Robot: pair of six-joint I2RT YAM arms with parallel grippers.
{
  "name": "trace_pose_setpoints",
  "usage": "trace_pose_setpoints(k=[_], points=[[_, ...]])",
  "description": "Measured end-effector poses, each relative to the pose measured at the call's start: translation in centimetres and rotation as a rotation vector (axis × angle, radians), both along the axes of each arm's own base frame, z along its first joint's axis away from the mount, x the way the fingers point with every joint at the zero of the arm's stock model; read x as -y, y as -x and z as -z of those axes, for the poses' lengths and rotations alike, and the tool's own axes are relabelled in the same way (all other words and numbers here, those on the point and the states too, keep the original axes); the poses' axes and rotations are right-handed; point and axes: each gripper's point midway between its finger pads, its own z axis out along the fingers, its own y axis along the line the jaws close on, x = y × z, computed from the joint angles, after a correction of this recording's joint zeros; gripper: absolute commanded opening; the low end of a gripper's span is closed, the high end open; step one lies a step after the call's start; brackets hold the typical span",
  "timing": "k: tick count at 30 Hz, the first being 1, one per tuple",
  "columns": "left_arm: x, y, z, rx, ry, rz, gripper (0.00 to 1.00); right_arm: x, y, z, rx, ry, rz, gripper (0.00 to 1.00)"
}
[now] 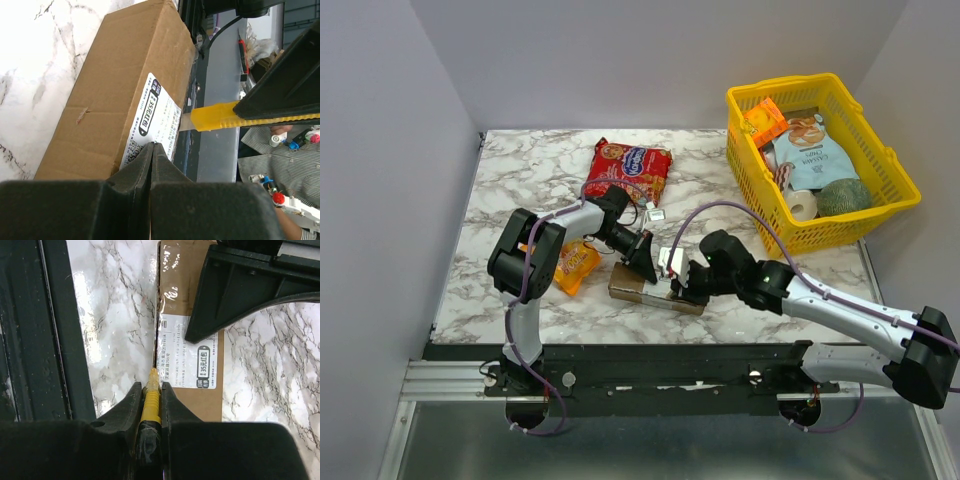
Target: Unpack the express box
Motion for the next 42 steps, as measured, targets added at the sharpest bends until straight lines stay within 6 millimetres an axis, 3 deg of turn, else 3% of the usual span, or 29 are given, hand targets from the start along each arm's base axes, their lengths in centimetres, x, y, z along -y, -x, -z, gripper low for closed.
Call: trace_pose_setpoints(k=[7,21,31,42], points=[[0.0,0.0,0.0,-0.005,-0.002,0.0,0.07,0.9,-0.2,0.7,0.014,0.048,0.019,0.0],[0.1,-0.1,0.0,-0.007,-0.004,0.002,0.03,6.8,0.9,1.4,0.014,0.271,0.086,0.0],[1.3,0.3,0.0,0.009,0.008,0.039,0.04,8.3,1.1,1.3,0.05,0.317,0.085,0.0],[1.6,0.4,-0.1,0.02,0.008,0.053,0.05,8.4,0.5,1.0,0.063,0.331,0.105,0.0]])
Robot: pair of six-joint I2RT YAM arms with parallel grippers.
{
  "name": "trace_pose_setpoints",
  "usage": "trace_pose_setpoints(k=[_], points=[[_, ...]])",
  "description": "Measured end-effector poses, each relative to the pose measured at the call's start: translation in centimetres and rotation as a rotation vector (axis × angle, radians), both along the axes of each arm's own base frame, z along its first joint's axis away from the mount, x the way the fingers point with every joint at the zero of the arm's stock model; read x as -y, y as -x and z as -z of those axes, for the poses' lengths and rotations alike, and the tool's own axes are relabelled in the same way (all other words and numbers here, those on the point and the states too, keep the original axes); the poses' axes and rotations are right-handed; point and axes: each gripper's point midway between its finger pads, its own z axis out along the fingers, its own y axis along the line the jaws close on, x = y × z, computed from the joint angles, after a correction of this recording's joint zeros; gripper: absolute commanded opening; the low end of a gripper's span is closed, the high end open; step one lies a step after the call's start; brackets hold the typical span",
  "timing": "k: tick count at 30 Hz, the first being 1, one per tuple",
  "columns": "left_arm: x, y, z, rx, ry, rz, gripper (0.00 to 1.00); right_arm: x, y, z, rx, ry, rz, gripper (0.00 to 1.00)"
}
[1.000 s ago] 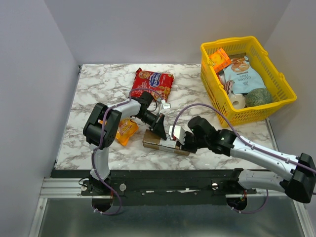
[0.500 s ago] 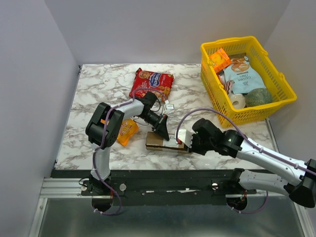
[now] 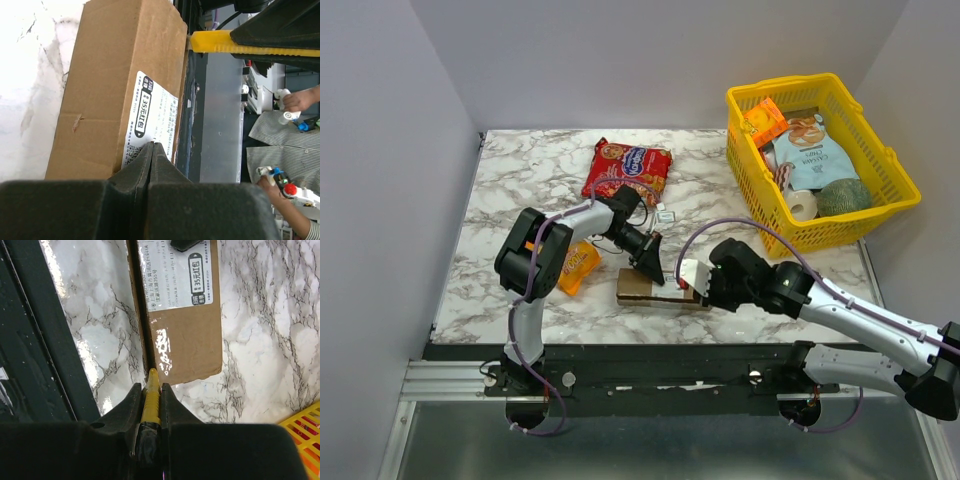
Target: Unpack the express box
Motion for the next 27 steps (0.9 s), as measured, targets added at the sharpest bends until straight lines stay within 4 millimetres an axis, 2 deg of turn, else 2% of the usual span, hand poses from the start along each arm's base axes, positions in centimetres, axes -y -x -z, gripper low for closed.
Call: trace_pose_setpoints(k=[2,5,6,8,9,12,15,16,17,21,27], points=[[0.1,0.0,-0.1,0.011,0.005,0.006,0.06,0.1,-0.2,0.0,0.008,0.004,0.01,0.0],[0.1,-0.1,-0.3,0.052,0.013,0.017,0.16,0.1,-0.8,-0.9,0.026,0.002,0.031,0.01],[0.0,-0.2,-0.4,0.079,0.014,0.021,0.24,0.0,-1.3,-1.7,0.04,-0.006,0.043,0.0],[0.0,-0.4,-0.8,0.124,0.019,0.031,0.33,-0.4,-2.6,-4.2,0.09,-0.047,0.074,0.0],[0.0,-0.5,-1.2,0.153,0.025,0.037,0.41,-0.7,-3.3,-5.5,0.115,-0.073,0.087,0.0],[-0.1,-1.1,-2.5,0.285,0.027,0.046,0.53,-1.2,-5.0,-9.3,0.185,-0.152,0.132,0.0],[-0.4,-1.9,-4.5,0.423,0.038,0.044,0.63,-0.4,-6.3,-10.6,0.214,-0.183,0.194,0.01],[-0.6,-2.2,-5.1,0.477,0.038,0.044,0.75,0.3,-6.9,-10.5,0.215,-0.18,0.229,0.0],[-0.7,-2.3,-5.6,0.511,0.04,0.043,0.98,1.0,-7.5,-10.5,0.217,-0.178,0.268,0.01],[-1.3,-2.4,-7.2,0.661,0.035,0.073,0.98,4.0,-9.6,-10.5,0.216,-0.18,0.422,0.0],[-1.6,-1.3,-6.3,0.805,-0.045,0.188,0.98,6.1,-10.4,-11.2,0.217,-0.248,0.559,0.01]])
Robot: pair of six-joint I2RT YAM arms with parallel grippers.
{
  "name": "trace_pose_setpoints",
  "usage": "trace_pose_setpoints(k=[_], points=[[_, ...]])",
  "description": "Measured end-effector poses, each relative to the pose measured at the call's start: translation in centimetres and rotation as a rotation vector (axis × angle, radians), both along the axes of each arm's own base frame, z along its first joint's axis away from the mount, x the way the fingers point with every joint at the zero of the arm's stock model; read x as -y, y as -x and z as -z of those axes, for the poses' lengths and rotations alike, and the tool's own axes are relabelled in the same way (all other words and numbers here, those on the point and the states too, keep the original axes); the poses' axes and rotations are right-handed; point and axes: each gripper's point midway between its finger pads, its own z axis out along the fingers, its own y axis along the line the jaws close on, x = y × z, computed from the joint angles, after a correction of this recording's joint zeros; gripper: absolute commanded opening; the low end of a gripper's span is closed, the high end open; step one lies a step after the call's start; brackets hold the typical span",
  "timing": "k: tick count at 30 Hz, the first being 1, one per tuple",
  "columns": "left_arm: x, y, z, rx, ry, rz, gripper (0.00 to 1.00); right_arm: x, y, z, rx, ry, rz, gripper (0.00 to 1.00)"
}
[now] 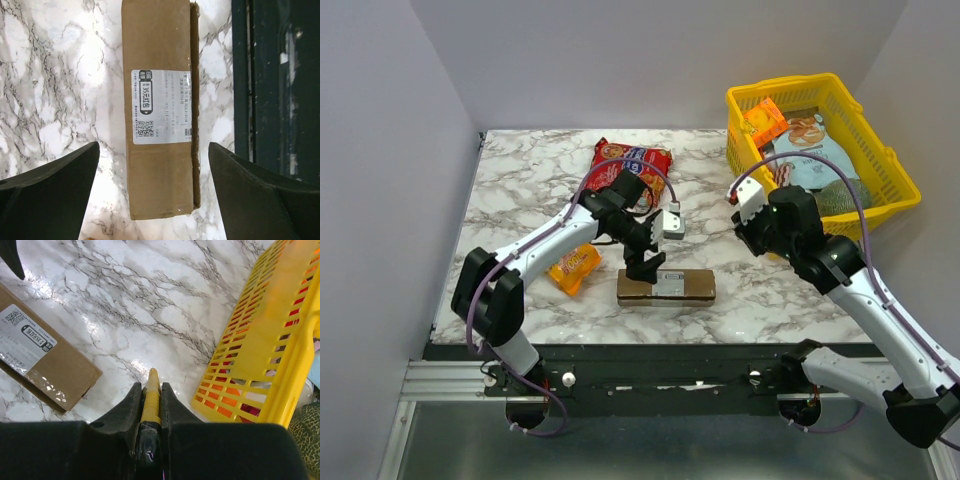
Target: Unpack the express box
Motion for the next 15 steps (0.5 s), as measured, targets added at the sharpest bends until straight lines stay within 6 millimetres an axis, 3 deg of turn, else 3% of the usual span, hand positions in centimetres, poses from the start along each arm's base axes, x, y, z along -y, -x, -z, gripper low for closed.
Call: trace_pose_setpoints(k=[7,11,15], points=[[-0.7,-1.4,1.0,0.119,-0.126,-0.044,0.98,0.3,1.1,0.3,0.002,-0.114,0.038,0.0],[-0.6,-2.5,0.7,0.162,-0.141,-0.069,0.98,0.3,2.7,2.6,-0.052,-0.151,0.038,0.0],[0.2,-2.3,0.7,0.177,-0.129,-0.05,0.98,0.1,3.7,4.4,-0.109,-0.179,0.038,0.01]])
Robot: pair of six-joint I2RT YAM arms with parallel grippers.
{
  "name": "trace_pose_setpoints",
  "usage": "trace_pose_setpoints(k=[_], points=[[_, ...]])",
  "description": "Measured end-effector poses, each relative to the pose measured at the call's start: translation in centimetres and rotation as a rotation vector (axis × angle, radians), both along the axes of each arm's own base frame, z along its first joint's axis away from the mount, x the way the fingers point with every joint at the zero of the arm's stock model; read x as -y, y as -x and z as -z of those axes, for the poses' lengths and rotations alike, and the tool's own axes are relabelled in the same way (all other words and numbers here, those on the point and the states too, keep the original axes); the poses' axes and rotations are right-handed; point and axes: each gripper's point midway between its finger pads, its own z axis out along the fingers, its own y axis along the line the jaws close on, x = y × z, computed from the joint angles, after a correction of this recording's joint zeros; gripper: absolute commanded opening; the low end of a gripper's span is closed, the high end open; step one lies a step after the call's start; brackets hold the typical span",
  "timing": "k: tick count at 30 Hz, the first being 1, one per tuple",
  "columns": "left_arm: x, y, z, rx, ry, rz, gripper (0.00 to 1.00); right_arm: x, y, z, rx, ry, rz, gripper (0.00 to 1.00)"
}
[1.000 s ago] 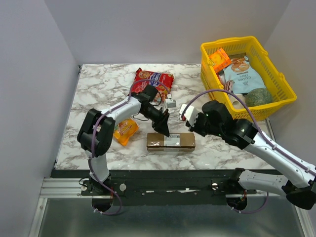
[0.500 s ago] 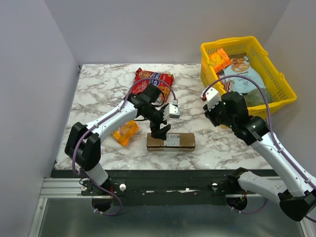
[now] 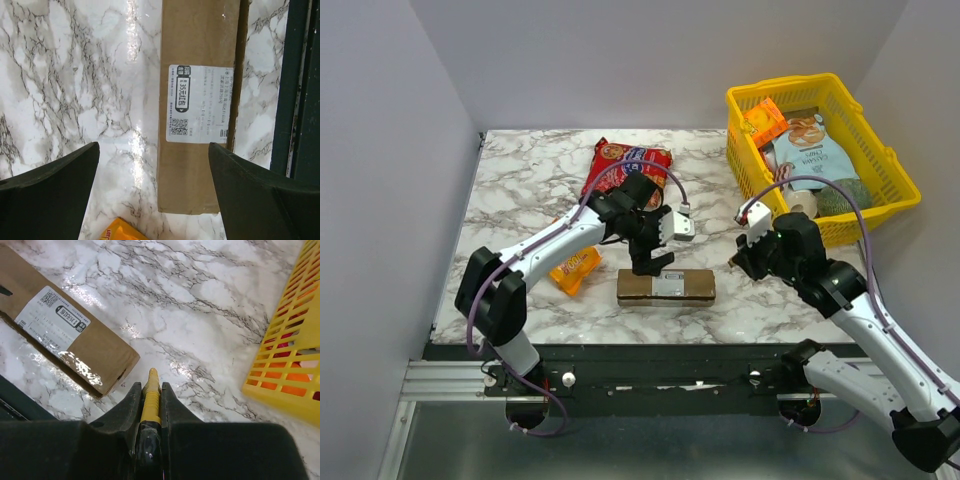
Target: Unpack the express box
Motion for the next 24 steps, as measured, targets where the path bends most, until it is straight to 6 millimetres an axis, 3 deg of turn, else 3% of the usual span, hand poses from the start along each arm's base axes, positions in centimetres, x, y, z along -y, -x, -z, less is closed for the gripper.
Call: trace_pose_setpoints(k=[16,24], points=[[3.5,2.7,3.9,-0.073,-0.038,0.106,0.99,1.0,-0.7,1.0,-0.049,-0.014,0.045,0.01],[4.3,2.5,4.9,-0.079,-0.042,0.105,0.99,1.1,-0.3,2.2,-0.08,-0.012,0.042,0.0]])
